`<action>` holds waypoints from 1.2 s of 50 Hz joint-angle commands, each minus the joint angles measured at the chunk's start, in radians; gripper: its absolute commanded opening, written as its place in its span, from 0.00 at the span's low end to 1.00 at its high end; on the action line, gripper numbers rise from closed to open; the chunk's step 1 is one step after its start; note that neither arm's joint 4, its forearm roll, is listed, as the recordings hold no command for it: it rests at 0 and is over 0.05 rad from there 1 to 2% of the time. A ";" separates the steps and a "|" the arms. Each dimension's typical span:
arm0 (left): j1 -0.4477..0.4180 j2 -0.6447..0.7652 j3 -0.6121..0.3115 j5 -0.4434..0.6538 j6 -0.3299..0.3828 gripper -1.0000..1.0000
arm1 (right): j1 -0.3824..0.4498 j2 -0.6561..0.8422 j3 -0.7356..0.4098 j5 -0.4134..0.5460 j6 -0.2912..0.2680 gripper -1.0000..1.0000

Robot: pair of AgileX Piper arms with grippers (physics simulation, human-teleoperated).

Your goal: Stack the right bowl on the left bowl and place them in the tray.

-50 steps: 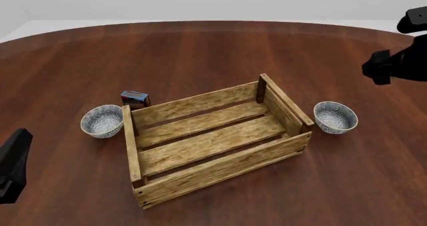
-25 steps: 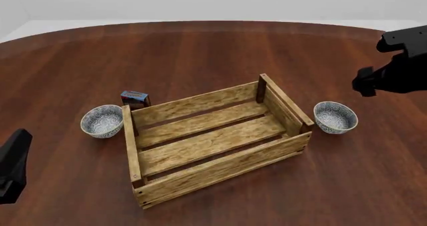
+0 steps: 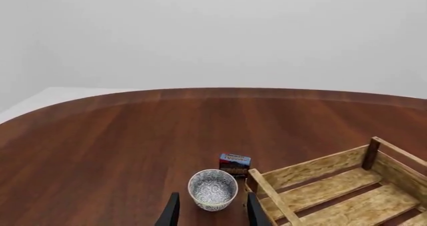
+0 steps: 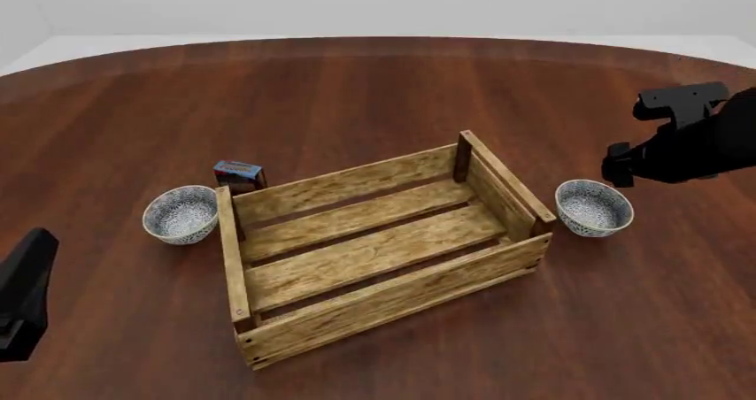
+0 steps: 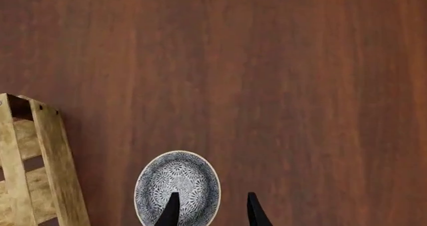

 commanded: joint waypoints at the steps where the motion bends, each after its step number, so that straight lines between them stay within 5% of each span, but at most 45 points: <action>1: -0.009 0.000 -0.003 0.001 -0.001 1.00 | -0.007 0.108 -0.023 -0.042 0.023 1.00; 50: -0.003 -0.001 0.000 -0.005 -0.015 1.00 | -0.005 0.317 0.058 -0.202 0.036 1.00; 51: -0.003 -0.001 -0.001 -0.005 -0.015 1.00 | -0.009 0.316 0.059 -0.204 0.033 0.00; 60: -0.006 -0.001 0.000 -0.006 -0.017 1.00 | -0.012 0.284 0.059 -0.185 0.034 0.00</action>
